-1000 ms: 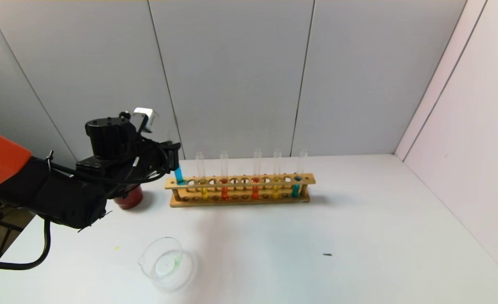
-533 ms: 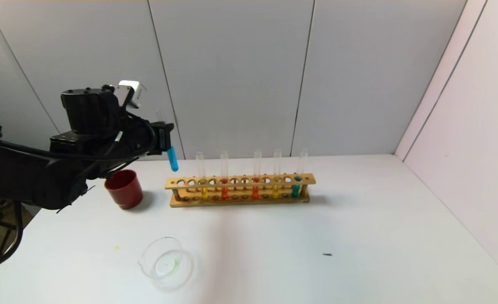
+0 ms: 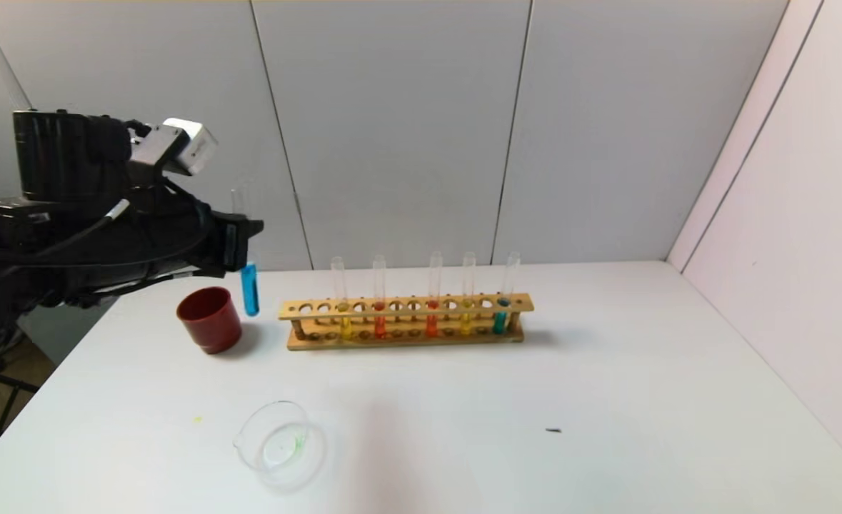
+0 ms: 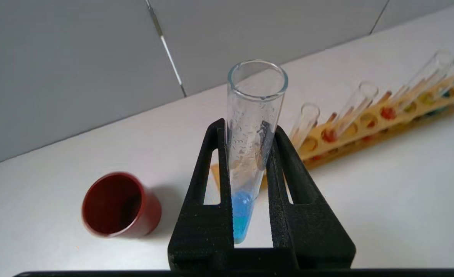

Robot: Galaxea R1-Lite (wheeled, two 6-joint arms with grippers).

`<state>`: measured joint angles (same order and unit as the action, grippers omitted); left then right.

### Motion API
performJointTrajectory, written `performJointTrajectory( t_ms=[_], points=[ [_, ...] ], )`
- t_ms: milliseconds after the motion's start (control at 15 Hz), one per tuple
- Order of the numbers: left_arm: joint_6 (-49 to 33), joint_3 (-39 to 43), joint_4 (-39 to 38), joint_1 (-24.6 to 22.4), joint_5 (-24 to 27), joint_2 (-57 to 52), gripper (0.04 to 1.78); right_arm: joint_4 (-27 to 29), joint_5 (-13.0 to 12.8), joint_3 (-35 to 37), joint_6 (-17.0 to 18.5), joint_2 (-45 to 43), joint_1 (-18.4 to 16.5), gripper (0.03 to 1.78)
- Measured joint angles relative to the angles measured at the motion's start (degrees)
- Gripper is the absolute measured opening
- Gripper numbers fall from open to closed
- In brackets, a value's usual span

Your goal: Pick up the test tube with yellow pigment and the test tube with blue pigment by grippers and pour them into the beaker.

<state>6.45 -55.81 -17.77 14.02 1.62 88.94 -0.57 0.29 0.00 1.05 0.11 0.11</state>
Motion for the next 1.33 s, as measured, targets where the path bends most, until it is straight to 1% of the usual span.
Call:
performJointTrajectory(
  t_ms=[200,333,733,867,1000,1333],
  points=[
    [5.95,2.72,7.50,-0.24,-0.06,-5.86,0.31,-0.02,0.00,0.00,-0.01,0.00,0.00,1.74],
    [9.28,4.73,9.98,-0.29,-0.17,-8.59,0.31,-0.02,0.01,0.00,0.00,0.00,-0.01,1.74],
    [12.98,10.39,16.09,0.78,-0.13,-13.40,0.31,0.00,0.01,0.00,0.00,0.00,-0.01,1.74],
    [14.60,11.15,19.48,0.94,-0.35,-13.86,0.31,-0.02,0.01,0.00,0.00,0.00,-0.01,1.74],
    [16.68,11.30,24.38,1.46,-2.78,-13.86,0.31,-0.02,0.04,0.00,0.00,0.00,-0.01,1.74],
    [20.14,12.51,30.01,5.18,-10.02,-10.52,0.31,-0.02,0.01,0.00,0.00,0.00,0.00,1.74]
  ],
)
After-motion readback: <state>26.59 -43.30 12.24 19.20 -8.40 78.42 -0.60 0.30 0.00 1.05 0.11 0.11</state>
